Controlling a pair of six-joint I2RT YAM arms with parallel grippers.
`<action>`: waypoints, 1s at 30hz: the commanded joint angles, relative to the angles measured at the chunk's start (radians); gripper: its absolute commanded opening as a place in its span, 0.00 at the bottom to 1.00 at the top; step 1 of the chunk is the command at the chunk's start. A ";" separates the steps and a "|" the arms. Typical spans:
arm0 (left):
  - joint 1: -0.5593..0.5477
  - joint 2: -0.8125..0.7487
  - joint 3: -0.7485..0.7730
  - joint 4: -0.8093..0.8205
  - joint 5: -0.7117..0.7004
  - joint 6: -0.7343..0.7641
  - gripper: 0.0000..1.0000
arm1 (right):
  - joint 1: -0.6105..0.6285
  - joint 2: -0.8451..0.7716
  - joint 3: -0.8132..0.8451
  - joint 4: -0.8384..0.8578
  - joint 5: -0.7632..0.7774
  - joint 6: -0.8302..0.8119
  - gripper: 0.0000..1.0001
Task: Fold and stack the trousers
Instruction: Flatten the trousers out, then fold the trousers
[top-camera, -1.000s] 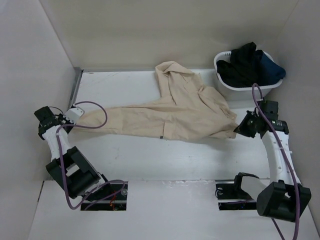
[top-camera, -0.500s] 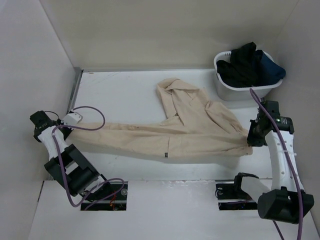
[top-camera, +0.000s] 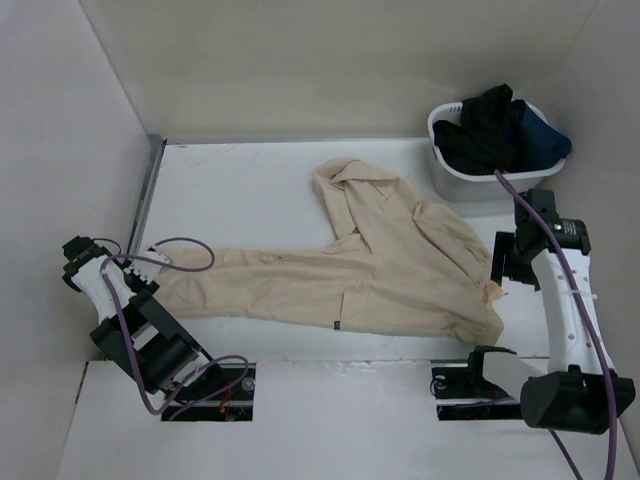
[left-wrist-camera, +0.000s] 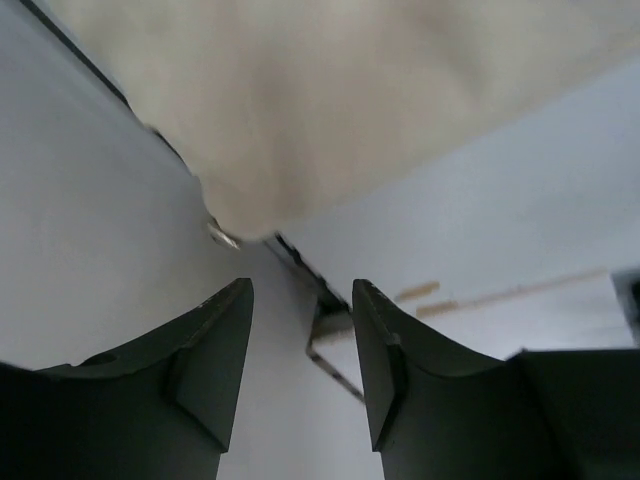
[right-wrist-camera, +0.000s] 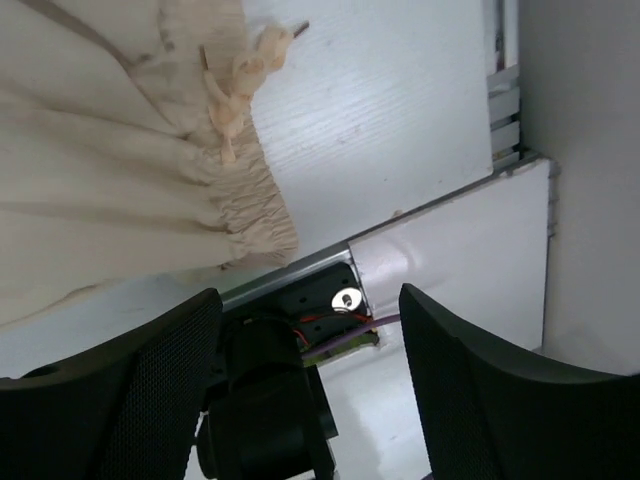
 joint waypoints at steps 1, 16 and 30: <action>0.060 -0.032 0.057 -0.133 -0.116 0.146 0.45 | 0.029 -0.027 0.183 0.023 0.002 0.016 0.73; -0.708 0.161 0.364 0.471 0.094 -0.637 0.64 | 0.268 0.075 -0.220 0.805 -0.229 0.447 0.41; -1.198 0.876 1.081 0.070 0.350 -1.031 0.61 | -0.103 0.339 -0.179 1.022 -0.173 0.409 0.72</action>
